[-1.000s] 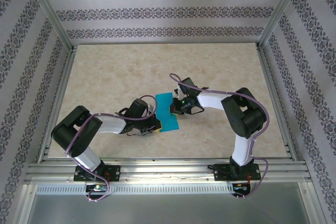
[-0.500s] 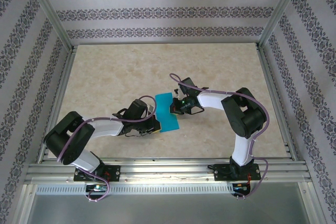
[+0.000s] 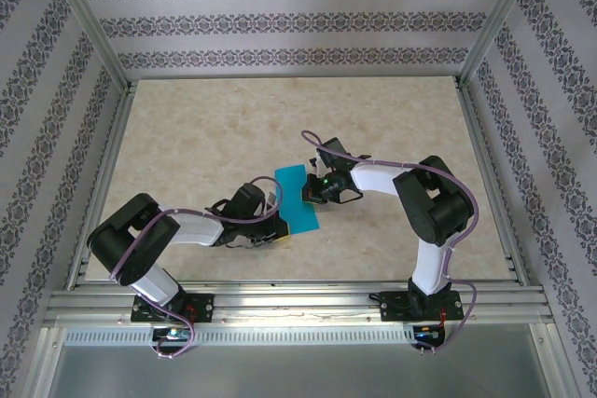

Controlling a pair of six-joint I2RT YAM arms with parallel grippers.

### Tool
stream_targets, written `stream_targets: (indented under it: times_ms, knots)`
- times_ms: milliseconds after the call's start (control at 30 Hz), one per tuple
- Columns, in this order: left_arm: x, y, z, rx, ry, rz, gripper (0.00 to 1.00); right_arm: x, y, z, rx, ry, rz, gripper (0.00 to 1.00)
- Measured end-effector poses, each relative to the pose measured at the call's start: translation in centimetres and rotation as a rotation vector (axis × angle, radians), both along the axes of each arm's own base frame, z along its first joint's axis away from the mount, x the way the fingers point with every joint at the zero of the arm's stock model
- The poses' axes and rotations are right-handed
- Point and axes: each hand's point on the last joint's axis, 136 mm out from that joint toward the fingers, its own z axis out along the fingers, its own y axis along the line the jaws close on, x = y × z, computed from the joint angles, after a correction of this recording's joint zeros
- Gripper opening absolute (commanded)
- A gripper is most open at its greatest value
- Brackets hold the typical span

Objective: Fold a paper plane with a square sheet of paper (pick it up from the middle)
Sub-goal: First fold the square sheet of paper in half at the center of the table.

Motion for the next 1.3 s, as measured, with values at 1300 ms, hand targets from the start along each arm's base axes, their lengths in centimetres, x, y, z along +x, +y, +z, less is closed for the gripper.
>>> stream_targets:
  times_ms: [1300]
  knots:
    - [11.8, 2.7, 0.3, 0.100, -0.143, 0.080, 0.10, -0.1, -0.1, 0.0, -0.004, 0.003, 0.004, 0.00]
